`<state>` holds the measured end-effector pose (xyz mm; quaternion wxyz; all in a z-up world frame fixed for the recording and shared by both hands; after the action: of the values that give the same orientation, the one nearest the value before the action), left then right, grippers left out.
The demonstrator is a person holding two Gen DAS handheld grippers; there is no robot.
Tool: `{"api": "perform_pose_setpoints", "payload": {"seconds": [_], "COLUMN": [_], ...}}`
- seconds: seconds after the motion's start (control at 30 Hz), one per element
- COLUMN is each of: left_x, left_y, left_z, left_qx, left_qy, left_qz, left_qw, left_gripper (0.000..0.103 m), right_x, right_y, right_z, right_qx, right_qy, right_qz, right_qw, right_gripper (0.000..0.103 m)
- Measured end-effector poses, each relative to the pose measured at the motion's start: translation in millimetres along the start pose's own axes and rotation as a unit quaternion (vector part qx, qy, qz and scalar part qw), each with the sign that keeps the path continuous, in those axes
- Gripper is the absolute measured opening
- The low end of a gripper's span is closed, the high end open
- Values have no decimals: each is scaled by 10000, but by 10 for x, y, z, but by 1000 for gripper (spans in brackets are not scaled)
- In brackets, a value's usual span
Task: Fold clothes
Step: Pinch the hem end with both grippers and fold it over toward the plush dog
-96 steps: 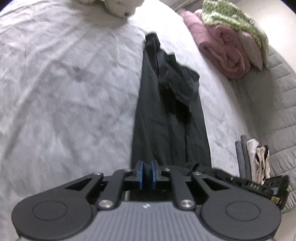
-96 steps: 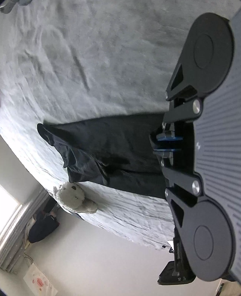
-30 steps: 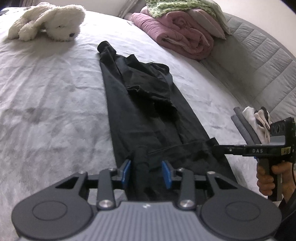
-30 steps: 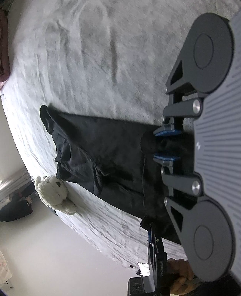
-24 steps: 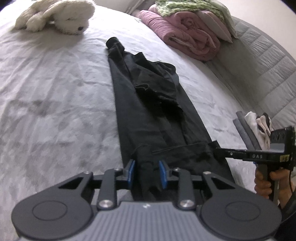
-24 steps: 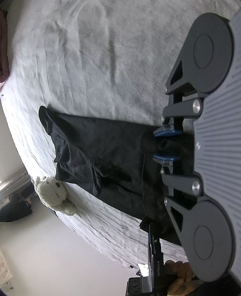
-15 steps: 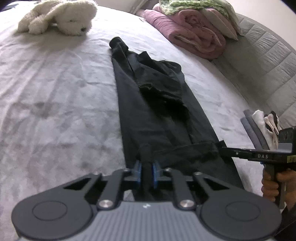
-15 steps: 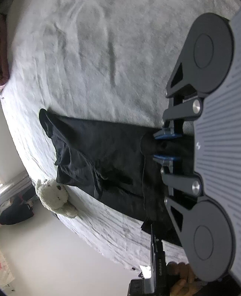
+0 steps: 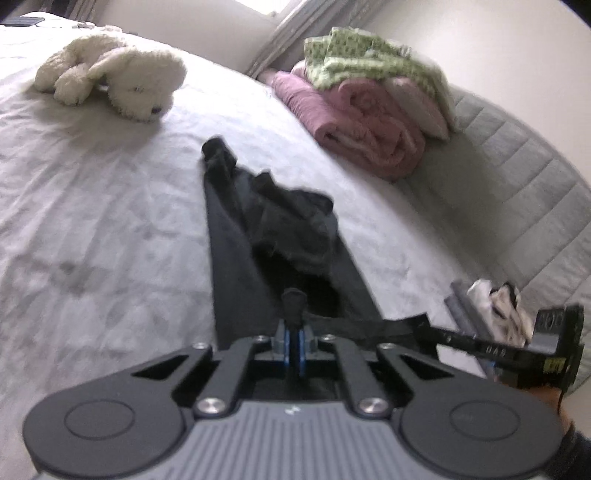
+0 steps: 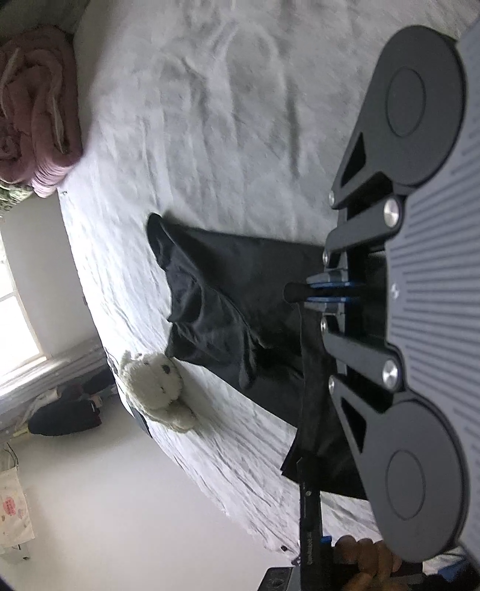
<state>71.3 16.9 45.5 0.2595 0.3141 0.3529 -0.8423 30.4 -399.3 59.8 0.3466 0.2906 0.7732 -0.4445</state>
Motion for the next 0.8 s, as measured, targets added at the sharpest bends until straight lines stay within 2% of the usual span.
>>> {"api": "perform_pose_setpoints", "payload": {"seconds": [0.23,0.37,0.63,0.8], "left_x": [-282,-544,-977,-1134], "left_y": [11,179,755,1182], "left_z": [148,47,-147,-294], "left_qx": [444,393,380,103], "left_qy": [228,194,264,288], "left_qz": [516,701,972,950], "left_qw": [9974,9966,9942,9950], "left_gripper": [4,4,4,4], "right_x": [-253,-455,-769,-991], "right_y": [-48,117,513,864], "right_z": [-101,-83,120,260], "right_qx": [-127,-111,105,222], "right_qy": [-362,-461,-606,-627], "right_qz": [577,698,816,776], "right_qw": [9976,9964,9948,9948], "right_gripper": [6,6,6,6]}}
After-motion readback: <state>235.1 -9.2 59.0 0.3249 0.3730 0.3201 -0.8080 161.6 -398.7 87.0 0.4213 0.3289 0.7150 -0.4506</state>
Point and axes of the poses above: each gripper's, at about its wrist camera, not at the fingertips, and y roughly the way its jaws point, z to its right, x to its underside, the point moved 1 cm from there along y, roughly the way its jaws point, and after that the axes turned 7 degrees about z, right-handed, at the moved point
